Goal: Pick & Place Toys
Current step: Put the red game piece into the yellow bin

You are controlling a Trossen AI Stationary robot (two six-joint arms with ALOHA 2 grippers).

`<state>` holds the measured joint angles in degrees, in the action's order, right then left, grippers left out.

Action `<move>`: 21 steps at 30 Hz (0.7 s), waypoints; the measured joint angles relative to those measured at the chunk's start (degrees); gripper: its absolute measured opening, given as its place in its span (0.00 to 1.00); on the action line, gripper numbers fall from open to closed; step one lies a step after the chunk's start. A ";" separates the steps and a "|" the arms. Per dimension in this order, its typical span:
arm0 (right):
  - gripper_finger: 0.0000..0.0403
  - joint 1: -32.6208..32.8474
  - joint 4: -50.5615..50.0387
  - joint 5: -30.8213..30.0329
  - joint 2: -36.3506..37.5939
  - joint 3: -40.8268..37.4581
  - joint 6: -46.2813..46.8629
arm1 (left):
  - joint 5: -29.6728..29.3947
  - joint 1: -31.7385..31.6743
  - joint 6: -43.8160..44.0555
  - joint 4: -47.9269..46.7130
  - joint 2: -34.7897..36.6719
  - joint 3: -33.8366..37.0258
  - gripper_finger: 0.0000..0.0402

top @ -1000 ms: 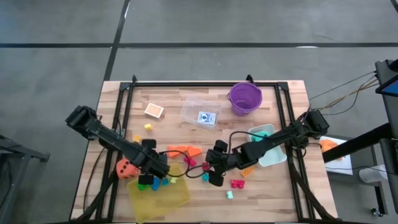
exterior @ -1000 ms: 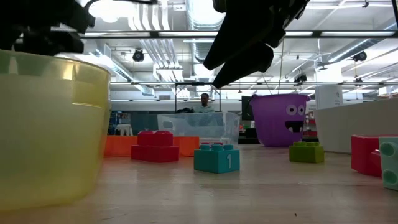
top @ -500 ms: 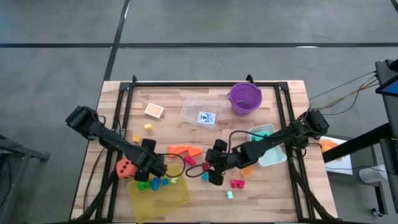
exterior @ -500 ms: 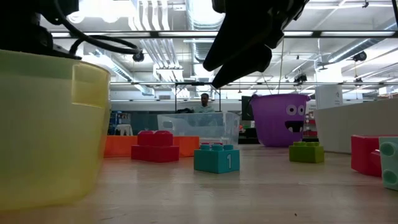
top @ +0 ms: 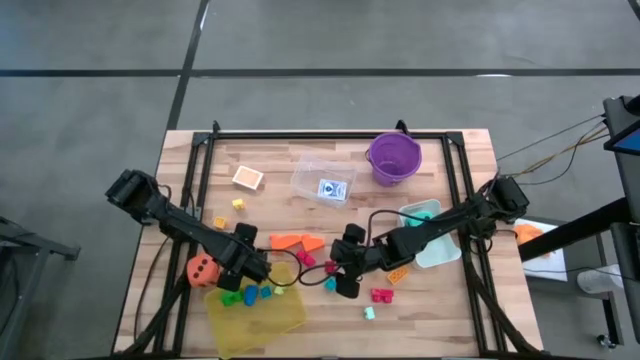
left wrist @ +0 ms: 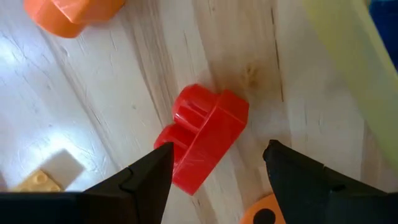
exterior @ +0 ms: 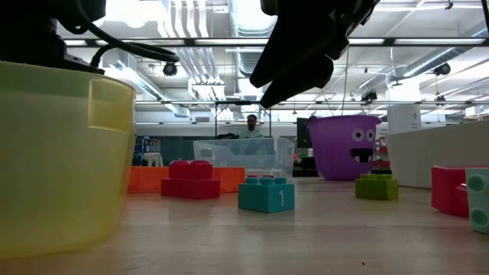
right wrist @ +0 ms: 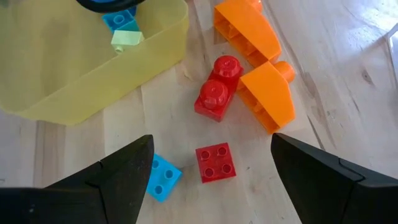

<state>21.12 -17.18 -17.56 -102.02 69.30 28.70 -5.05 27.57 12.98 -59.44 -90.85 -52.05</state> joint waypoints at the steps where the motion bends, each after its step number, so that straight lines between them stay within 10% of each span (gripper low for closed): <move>1: 0.79 0.00 -0.01 0.00 0.00 0.00 -0.03 | 0.09 -0.12 -0.47 0.14 0.00 0.00 0.60; 21: 0.79 0.00 -0.03 0.00 0.00 0.00 -0.43 | 0.25 -2.12 -2.76 5.49 -0.05 4.75 0.54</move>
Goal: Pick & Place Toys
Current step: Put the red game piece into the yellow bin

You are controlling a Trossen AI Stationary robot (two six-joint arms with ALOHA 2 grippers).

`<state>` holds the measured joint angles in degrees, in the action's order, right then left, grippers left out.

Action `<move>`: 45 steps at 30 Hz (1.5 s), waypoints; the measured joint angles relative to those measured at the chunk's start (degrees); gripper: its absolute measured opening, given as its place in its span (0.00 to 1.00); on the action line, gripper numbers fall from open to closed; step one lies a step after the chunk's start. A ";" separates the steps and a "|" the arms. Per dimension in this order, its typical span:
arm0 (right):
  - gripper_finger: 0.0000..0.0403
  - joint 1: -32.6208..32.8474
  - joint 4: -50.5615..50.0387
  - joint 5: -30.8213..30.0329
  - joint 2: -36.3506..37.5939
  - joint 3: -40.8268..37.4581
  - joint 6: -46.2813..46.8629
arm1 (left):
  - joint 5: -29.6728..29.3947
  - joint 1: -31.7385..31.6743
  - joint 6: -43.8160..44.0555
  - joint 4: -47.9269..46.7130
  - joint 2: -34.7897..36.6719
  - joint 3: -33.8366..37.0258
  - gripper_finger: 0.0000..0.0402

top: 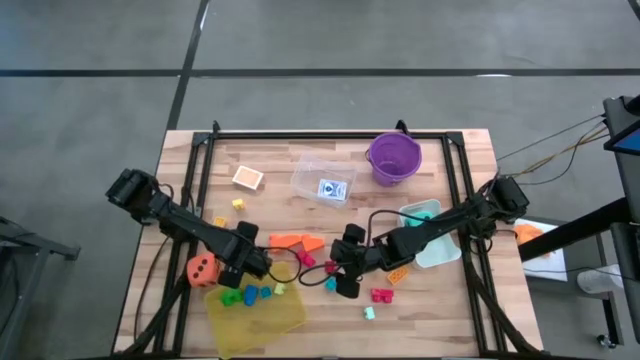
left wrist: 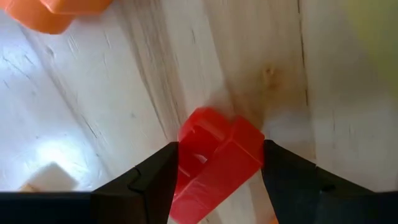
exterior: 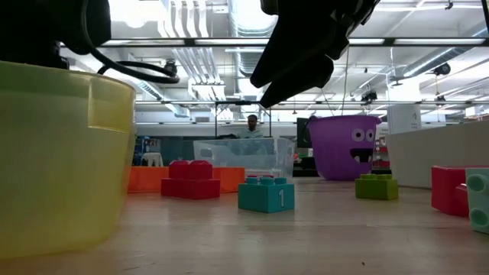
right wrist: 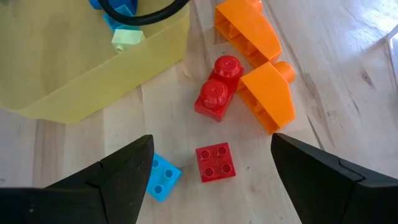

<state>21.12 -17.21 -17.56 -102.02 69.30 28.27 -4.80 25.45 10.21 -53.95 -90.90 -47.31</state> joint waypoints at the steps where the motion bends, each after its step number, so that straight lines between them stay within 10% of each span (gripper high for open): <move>1: 0.79 0.00 0.02 0.00 0.00 0.00 0.00 | -0.11 -0.02 -0.32 0.04 -0.01 0.06 0.54; 8: 0.79 0.00 0.02 0.00 0.01 0.00 0.00 | -0.35 -0.04 -2.77 0.48 0.02 0.60 0.48; 23: 0.79 0.00 0.15 0.00 0.00 0.00 0.00 | -2.95 -0.11 0.14 -2.41 -0.08 0.47 0.03; 45: 0.79 0.00 0.25 0.00 0.00 0.00 0.02 | -6.48 -0.11 2.43 -9.03 -0.01 -2.73 0.01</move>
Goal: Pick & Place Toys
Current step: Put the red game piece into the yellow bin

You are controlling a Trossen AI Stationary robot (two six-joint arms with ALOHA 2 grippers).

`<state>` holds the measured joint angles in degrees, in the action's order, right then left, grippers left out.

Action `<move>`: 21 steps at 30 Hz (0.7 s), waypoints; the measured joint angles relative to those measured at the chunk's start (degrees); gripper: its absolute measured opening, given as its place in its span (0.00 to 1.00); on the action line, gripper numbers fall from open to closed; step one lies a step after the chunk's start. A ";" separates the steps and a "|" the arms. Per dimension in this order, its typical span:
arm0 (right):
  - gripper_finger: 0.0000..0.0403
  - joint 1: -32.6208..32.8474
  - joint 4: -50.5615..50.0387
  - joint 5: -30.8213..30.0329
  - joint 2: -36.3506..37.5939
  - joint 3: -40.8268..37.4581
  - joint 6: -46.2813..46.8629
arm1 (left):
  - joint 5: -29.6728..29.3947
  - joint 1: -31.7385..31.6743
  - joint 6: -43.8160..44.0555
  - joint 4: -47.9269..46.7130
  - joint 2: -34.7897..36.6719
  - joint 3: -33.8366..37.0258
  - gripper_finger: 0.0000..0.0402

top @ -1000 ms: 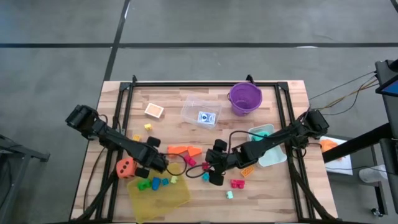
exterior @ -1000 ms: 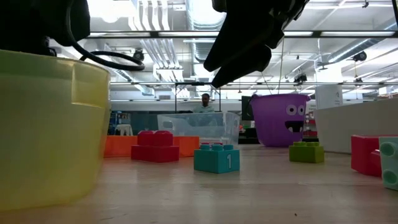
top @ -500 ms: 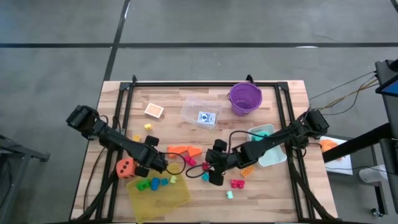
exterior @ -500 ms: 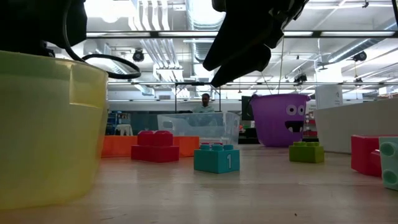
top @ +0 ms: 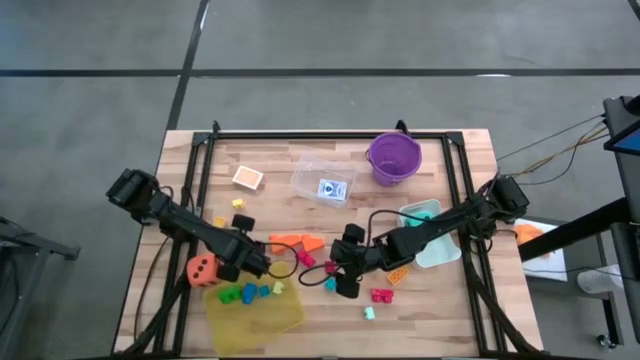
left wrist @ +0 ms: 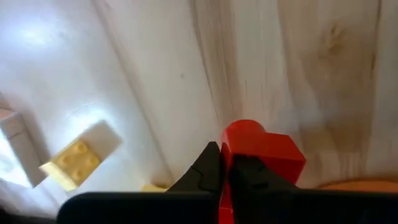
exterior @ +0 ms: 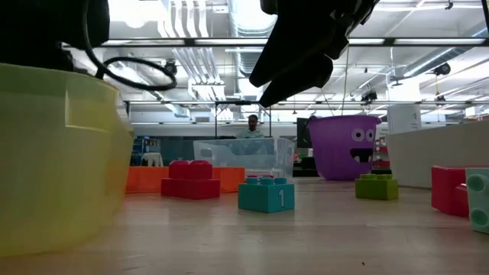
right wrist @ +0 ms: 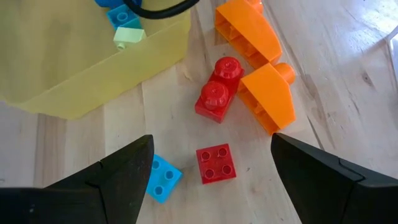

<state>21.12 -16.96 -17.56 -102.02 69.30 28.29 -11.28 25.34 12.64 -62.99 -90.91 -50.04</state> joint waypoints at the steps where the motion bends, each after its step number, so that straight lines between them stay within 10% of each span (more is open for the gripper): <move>1: 0.79 0.00 0.01 0.00 0.00 0.00 0.00 | -0.14 0.00 0.00 -0.91 0.00 -0.74 0.01; 21: 0.79 0.00 0.00 0.00 0.00 0.00 -0.17 | -1.12 0.61 11.80 -15.95 9.60 -18.94 0.01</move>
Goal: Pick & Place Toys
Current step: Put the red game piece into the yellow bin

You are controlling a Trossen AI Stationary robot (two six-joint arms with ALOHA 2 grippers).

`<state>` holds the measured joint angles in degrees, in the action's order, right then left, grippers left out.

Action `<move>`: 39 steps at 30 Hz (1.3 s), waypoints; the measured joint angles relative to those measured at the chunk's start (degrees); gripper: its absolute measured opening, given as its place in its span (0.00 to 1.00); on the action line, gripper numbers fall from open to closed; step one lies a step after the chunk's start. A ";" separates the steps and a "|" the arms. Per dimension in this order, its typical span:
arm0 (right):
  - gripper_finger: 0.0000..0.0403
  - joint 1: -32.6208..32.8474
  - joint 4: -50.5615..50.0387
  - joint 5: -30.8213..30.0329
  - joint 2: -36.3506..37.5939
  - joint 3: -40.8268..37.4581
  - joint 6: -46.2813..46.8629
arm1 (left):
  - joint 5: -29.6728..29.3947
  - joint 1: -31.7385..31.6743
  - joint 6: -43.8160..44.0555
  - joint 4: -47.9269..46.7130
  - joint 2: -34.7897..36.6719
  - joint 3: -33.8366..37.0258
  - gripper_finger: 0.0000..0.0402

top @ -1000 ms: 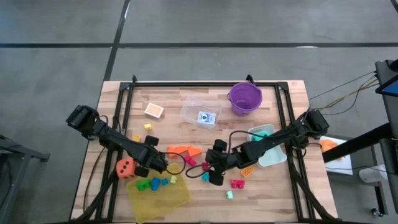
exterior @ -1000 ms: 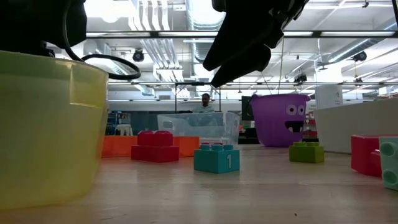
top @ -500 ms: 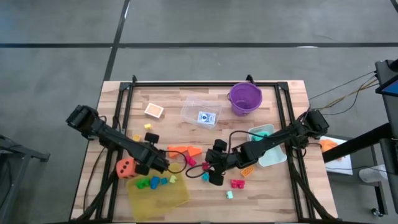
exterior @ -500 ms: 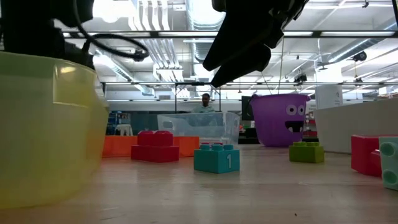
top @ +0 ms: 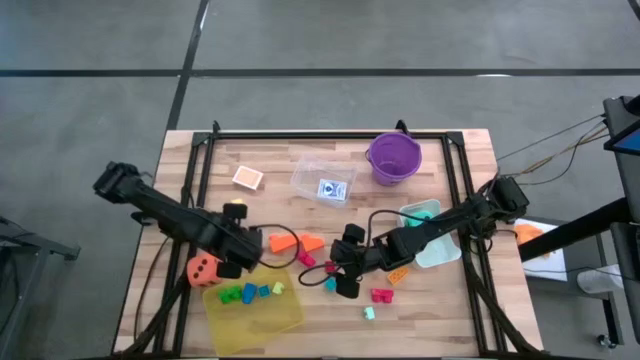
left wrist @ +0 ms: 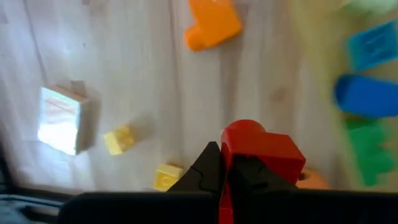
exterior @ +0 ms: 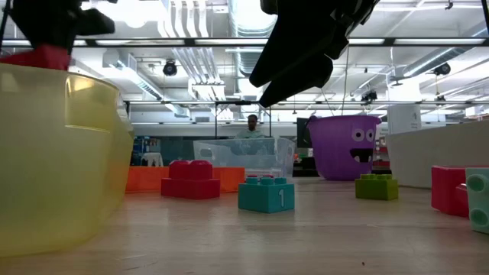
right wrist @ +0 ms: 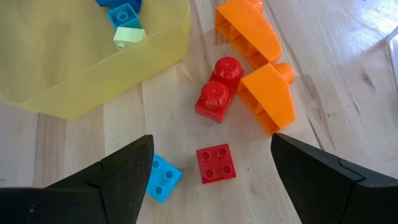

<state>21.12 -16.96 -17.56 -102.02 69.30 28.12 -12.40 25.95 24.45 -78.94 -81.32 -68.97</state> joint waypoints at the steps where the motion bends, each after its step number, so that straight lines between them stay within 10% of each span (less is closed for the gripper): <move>1: 0.79 0.00 0.01 0.00 0.00 0.00 -0.01 | 0.79 0.28 2.08 0.02 0.88 -0.80 0.01; 22: 0.79 0.03 0.38 0.00 0.00 0.00 0.44 | 16.91 19.16 28.77 13.49 -7.39 -5.79 0.01; 39: 0.79 2.54 2.78 -0.57 -0.28 0.00 2.58 | 14.94 20.51 21.48 17.11 -21.07 -6.46 0.01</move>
<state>23.66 -14.18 -18.13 -102.30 69.30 30.70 2.54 46.46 45.92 -61.82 -102.39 -75.44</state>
